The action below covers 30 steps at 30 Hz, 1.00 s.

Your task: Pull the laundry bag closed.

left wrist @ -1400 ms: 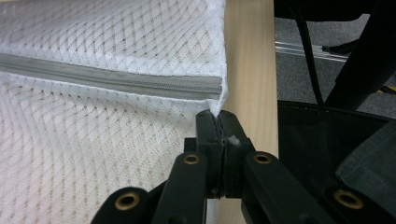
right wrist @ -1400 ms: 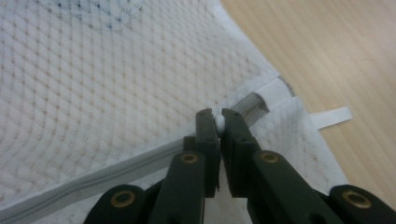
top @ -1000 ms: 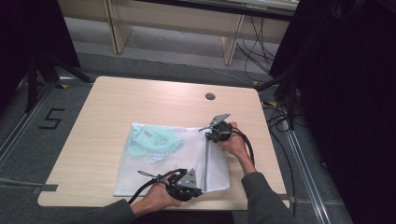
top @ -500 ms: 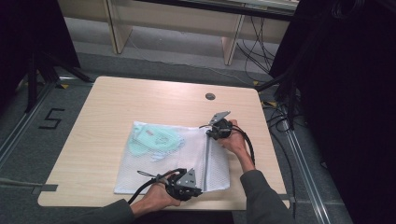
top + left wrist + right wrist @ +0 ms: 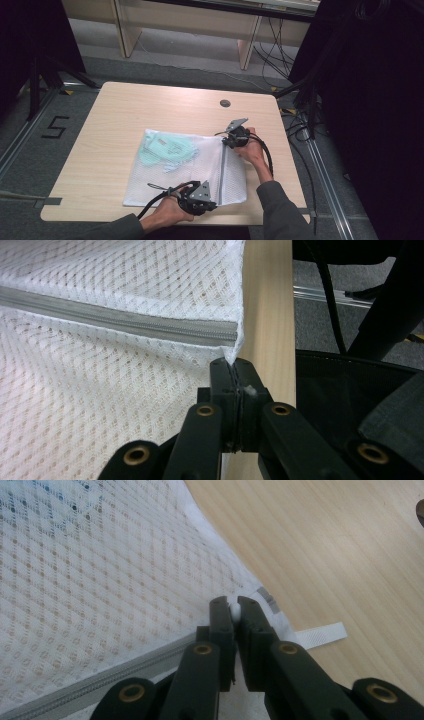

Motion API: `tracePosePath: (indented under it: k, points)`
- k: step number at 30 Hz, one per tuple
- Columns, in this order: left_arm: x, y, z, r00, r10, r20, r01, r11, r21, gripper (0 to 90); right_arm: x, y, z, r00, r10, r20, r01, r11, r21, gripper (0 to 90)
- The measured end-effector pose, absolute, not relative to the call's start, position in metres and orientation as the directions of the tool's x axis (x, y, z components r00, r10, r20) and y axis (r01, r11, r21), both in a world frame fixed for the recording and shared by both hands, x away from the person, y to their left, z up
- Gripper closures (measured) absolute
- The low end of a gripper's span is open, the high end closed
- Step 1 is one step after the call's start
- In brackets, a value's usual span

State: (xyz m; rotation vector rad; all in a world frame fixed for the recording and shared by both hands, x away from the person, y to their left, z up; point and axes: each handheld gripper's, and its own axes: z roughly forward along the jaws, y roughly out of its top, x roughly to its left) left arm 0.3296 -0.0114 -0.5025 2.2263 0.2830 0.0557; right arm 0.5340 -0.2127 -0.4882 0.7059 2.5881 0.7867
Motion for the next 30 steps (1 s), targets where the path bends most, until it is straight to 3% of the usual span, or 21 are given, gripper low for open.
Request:
tracePosePath:
  k: [18, 24, 30]
  points:
    - [0.333, -0.011, -0.502, 0.966, 0.248, -0.077, 0.21, -0.574, 0.791, 84.2, 0.534, -0.212, -0.489, -0.804, 0.569, -0.174, 0.375, 0.711, 0.595, 86.4]
    - [0.339, -0.008, -0.499, 0.948, 0.293, -0.123, 0.271, -0.541, 0.796, 63.3, 0.536, -0.213, -0.491, -0.778, 0.602, -0.177, 0.397, 0.69, 0.605, 82.1]
    - [0.343, 0.0, -0.492, 0.931, 0.34, -0.135, 0.302, -0.507, 0.807, 47.4, 0.534, -0.213, -0.488, -0.752, 0.643, -0.146, 0.437, 0.651, 0.62, 66.8]
